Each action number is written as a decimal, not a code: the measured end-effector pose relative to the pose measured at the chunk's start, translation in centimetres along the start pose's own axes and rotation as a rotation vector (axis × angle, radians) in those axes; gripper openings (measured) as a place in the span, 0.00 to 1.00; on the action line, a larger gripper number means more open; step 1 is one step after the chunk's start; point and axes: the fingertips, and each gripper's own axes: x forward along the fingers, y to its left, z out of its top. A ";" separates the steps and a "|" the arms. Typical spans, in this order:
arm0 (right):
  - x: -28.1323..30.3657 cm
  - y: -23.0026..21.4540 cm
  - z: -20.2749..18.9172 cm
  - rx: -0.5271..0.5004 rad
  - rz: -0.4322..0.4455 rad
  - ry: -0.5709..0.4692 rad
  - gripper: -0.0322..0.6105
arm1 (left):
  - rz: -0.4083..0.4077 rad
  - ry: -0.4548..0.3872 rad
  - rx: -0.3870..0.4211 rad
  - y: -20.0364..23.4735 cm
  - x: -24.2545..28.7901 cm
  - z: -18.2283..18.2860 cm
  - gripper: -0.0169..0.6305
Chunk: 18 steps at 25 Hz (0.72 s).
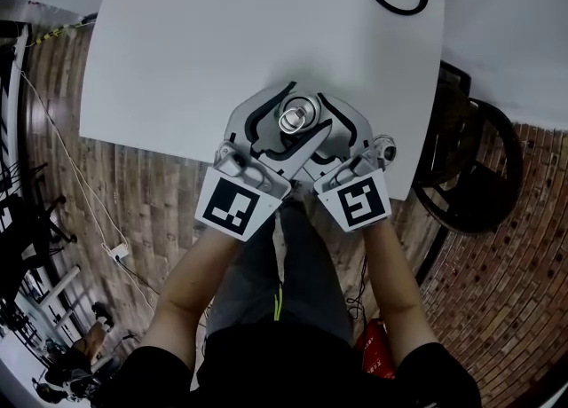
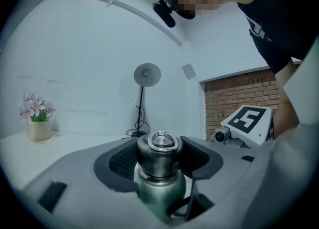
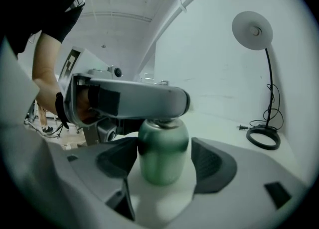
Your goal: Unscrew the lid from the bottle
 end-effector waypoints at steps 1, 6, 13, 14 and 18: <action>-0.1 0.0 0.0 0.003 -0.002 0.003 0.55 | 0.000 0.001 -0.005 0.0 -0.1 0.0 0.45; -1.3 0.3 0.5 0.014 -0.016 0.020 0.55 | 0.017 -0.011 -0.056 0.3 -0.7 0.7 0.45; -4.0 0.1 2.3 0.073 -0.051 0.022 0.55 | 0.018 -0.041 -0.068 0.4 -1.4 3.0 0.45; -4.4 0.1 2.5 0.079 -0.061 0.028 0.55 | 0.021 -0.045 -0.070 0.5 -1.7 3.4 0.45; -5.8 0.6 3.4 0.086 -0.088 0.047 0.54 | 0.025 -0.062 -0.063 0.4 -2.8 4.9 0.45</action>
